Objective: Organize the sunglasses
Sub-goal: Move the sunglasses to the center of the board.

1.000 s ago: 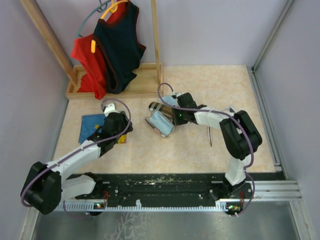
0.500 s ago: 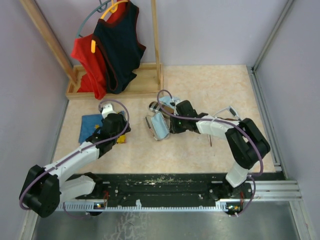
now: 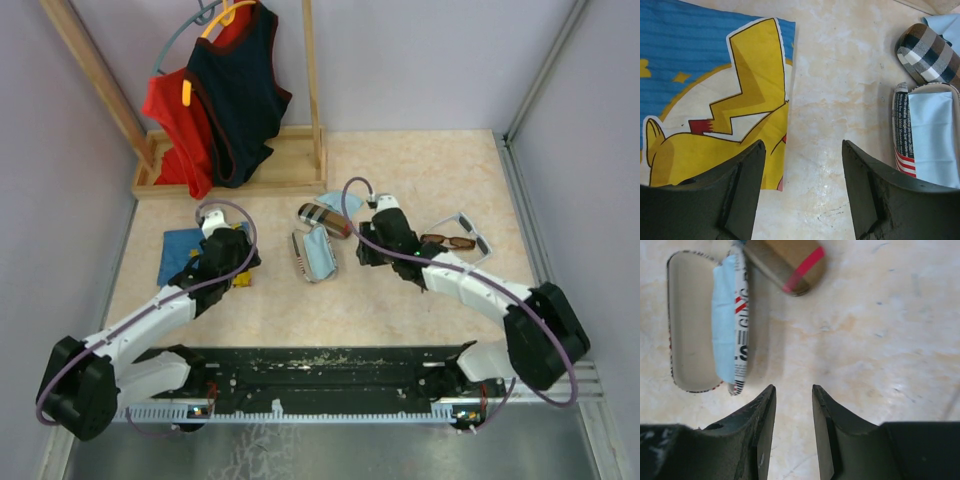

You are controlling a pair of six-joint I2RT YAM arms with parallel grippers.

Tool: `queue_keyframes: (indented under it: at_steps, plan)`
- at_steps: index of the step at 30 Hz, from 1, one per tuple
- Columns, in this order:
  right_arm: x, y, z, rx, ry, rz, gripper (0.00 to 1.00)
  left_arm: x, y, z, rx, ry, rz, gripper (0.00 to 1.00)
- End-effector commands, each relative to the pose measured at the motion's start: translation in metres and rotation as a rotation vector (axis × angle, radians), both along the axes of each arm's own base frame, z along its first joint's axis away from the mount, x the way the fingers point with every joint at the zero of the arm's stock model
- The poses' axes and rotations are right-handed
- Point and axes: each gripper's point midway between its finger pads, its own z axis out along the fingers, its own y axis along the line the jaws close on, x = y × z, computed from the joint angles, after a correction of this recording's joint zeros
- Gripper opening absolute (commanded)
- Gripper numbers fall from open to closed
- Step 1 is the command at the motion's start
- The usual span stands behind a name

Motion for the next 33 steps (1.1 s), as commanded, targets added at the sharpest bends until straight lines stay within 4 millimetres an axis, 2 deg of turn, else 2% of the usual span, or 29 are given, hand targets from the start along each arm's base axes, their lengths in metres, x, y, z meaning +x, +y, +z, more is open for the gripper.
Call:
queue_keyframes:
  at_steps: [1,5,10,13,18,24,29,33]
  plan:
    - [0.015,-0.055,0.036,-0.048,-0.148,-0.298,0.36,0.000,0.000,0.028,-0.028,-0.051,-0.010,0.69]
    - [0.008,-0.102,0.047,-0.085,-0.158,-0.487,0.40,-0.001,0.001,0.046,-0.043,-0.107,-0.023,0.72]
    - [0.001,-0.140,0.034,-0.134,-0.073,-0.543,0.46,-0.004,-0.005,0.051,-0.058,-0.109,-0.058,0.72]
    - [-0.005,-0.143,0.020,-0.170,-0.012,-0.516,0.51,-0.006,-0.010,0.047,-0.071,-0.094,-0.085,0.72]
    - [-0.010,-0.135,-0.001,-0.188,0.065,-0.458,0.54,-0.012,-0.017,0.039,-0.090,-0.069,-0.124,0.72]
    - [-0.008,-0.149,-0.017,-0.279,0.099,-0.484,0.54,-0.017,-0.022,0.035,-0.113,-0.051,-0.155,0.72]
    - [-0.001,-0.155,-0.031,-0.310,0.128,-0.484,0.49,-0.018,-0.025,0.036,-0.132,-0.058,-0.164,0.72]
    - [0.005,-0.157,-0.040,-0.327,0.155,-0.482,0.41,-0.018,-0.028,0.040,-0.137,-0.063,-0.179,0.72]
